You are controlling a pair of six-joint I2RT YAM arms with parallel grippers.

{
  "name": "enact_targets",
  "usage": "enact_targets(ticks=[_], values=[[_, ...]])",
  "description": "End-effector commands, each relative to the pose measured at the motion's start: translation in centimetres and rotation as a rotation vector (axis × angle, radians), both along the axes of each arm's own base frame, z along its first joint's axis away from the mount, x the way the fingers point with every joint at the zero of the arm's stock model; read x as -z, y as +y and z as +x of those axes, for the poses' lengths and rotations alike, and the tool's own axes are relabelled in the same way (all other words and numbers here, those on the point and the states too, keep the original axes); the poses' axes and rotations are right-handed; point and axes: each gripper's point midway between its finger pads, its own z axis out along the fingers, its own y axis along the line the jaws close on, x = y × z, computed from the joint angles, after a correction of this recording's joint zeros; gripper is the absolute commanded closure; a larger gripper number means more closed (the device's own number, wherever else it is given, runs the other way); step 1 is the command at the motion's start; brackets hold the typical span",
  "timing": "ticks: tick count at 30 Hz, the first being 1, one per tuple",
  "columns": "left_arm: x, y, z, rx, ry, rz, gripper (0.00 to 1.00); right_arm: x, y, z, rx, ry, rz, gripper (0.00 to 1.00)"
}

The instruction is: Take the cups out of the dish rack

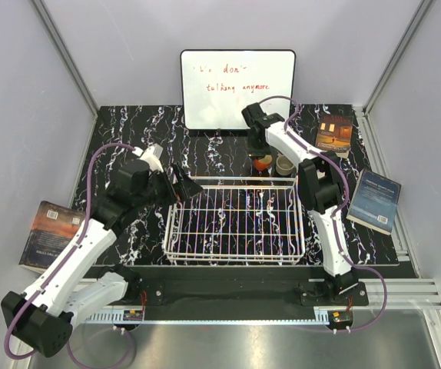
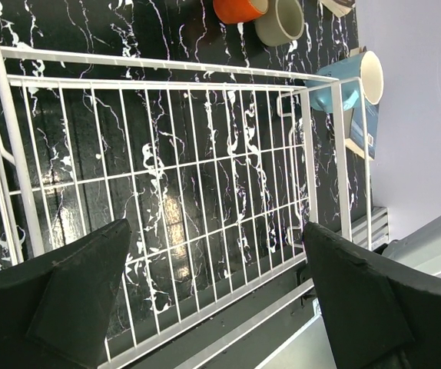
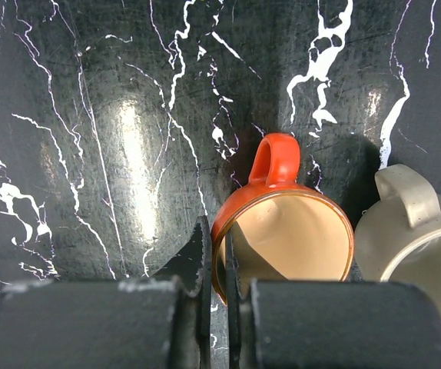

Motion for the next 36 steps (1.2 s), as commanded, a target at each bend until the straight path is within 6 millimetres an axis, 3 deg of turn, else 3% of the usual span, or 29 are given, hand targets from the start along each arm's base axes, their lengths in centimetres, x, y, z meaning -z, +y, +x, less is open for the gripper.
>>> enact_targets(ticks=[1, 6, 12, 18, 21, 22, 23, 24, 26, 27, 28, 29, 30, 31, 32, 33, 34, 35, 36], values=[[0.2, 0.2, 0.0, -0.005, -0.016, 0.002, 0.01, 2.1, 1.8, -1.4, -0.047, 0.051, 0.009, 1.0], [0.3, 0.4, -0.3, -0.007, -0.021, -0.001, 0.01, 1.8, 2.0, -1.8, -0.046, 0.049, 0.007, 0.8], [0.3, 0.4, -0.4, -0.006, -0.021, -0.003, 0.01, -1.5, 2.2, -1.2, -0.033, -0.024, 0.019, 0.57], [-0.2, 0.7, -0.1, -0.019, -0.045, 0.004, 0.01, -9.0, 3.4, 0.1, -0.026, -0.187, 0.101, 0.38], [-0.5, 0.9, 0.0, -0.029, -0.057, 0.016, 0.01, -14.5, 3.6, -0.3, -0.03, -0.285, 0.15, 0.22], [-0.3, 1.1, 0.1, -0.034, -0.052, 0.029, 0.01, -15.7, 3.5, -0.5, -0.03, -0.307, 0.158, 0.13], [-0.3, 1.3, 0.2, -0.045, -0.054, 0.039, 0.01, -16.8, 3.7, -1.1, -0.038, -0.324, 0.163, 0.07], [-0.2, 1.4, 0.3, -0.049, -0.053, 0.048, 0.01, -19.5, 3.5, -1.9, -0.047, -0.373, 0.18, 0.03], [0.6, 1.9, 0.6, -0.07, -0.034, 0.089, 0.01, -20.4, 3.3, -3.7, -0.064, -0.389, 0.161, 0.0], [0.8, 2.2, 0.7, -0.076, -0.03, 0.106, 0.01, -22.8, 2.8, -5.0, -0.074, -0.435, 0.177, 0.0], [1.4, 2.4, 0.6, -0.073, -0.016, 0.137, 0.01, -21.5, 2.1, -6.2, -0.075, -0.41, 0.151, 0.0], [1.6, 2.8, 0.9, -0.087, -0.012, 0.162, 0.01, -21.6, 1.8, -7.2, -0.079, -0.413, 0.153, 0.0], [2.0, 3.1, 0.9, -0.093, -0.004, 0.182, 0.01, -23.9, 1.3, -8.7, -0.076, -0.467, 0.19, 0.0], [2.3, 3.3, 0.8, -0.09, 0.001, 0.209, 0.01, -22.0, 0.5, -10.0, -0.07, -0.436, 0.165, 0.0], [2.4, 3.7, 1.1, -0.106, -0.003, 0.23, 0.01, -22.0, 0.0, -10.9, -0.067, -0.443, 0.168, 0.0], [2.9, 3.9, 1.2, -0.106, 0.01, 0.254, 0.01, -23.9, -0.8, -12.2, -0.055, -0.495, 0.203, 0.0], [3.0, 4.2, 1.2, -0.109, 0.01, 0.279, 0.01, -22.3, -1.7, -13.3, -0.047, -0.474, 0.176, 0.0], [3.0, 4.3, 1.4, -0.114, 0.006, 0.3, 0.01, -23.7, -2.6, -14.4, -0.042, -0.512, 0.194, 0.0], [3.3, 4.4, 1.4, -0.114, 0.014, 0.317, 0.01, -23.7, -3.1, -15.1, -0.038, -0.522, 0.19, 0.0]])
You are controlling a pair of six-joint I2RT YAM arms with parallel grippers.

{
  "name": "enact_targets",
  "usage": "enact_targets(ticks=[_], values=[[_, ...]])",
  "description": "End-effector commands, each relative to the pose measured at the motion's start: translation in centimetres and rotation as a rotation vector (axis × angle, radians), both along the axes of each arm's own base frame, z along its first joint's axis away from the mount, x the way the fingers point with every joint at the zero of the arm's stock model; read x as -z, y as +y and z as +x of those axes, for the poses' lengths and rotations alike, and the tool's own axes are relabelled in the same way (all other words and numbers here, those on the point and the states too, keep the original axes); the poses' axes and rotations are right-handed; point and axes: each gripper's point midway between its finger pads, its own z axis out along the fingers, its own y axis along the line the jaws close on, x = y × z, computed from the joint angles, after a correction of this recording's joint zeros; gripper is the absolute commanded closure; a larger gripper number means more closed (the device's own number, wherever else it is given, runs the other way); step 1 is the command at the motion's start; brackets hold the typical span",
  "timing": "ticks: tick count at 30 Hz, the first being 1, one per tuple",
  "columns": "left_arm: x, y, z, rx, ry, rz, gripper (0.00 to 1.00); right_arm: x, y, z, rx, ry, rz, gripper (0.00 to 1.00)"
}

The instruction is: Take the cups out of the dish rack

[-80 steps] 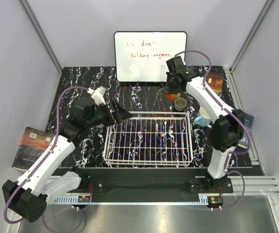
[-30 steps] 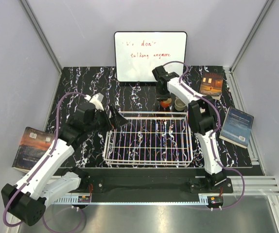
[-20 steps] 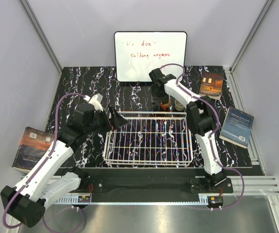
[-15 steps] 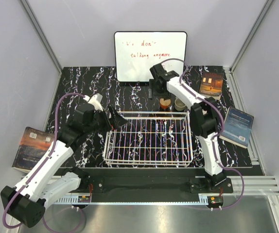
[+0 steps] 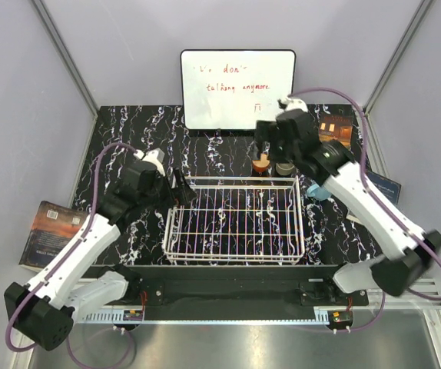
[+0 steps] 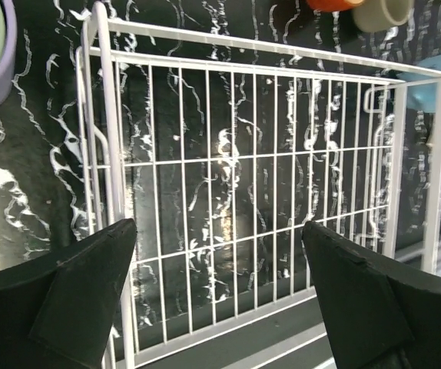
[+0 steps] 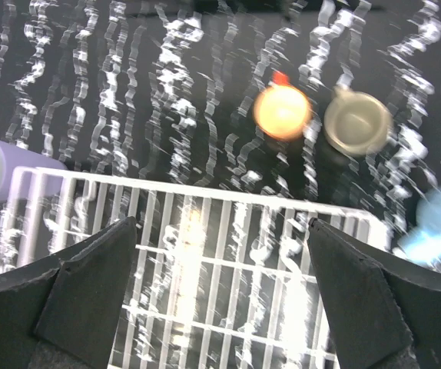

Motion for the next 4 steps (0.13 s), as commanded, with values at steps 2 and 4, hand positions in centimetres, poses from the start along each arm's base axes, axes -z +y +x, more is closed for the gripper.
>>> enact_targets(ticks=[2, 4], values=[[-1.2, 1.4, 1.5, -0.023, -0.065, 0.142, 0.01, 0.2, -4.4, -3.3, 0.088, -0.064, -0.028, 0.0], [-1.7, 1.5, 1.9, -0.024, -0.078, 0.172, 0.01, 0.0, -5.5, -3.9, 0.1, -0.086, -0.054, 0.0]])
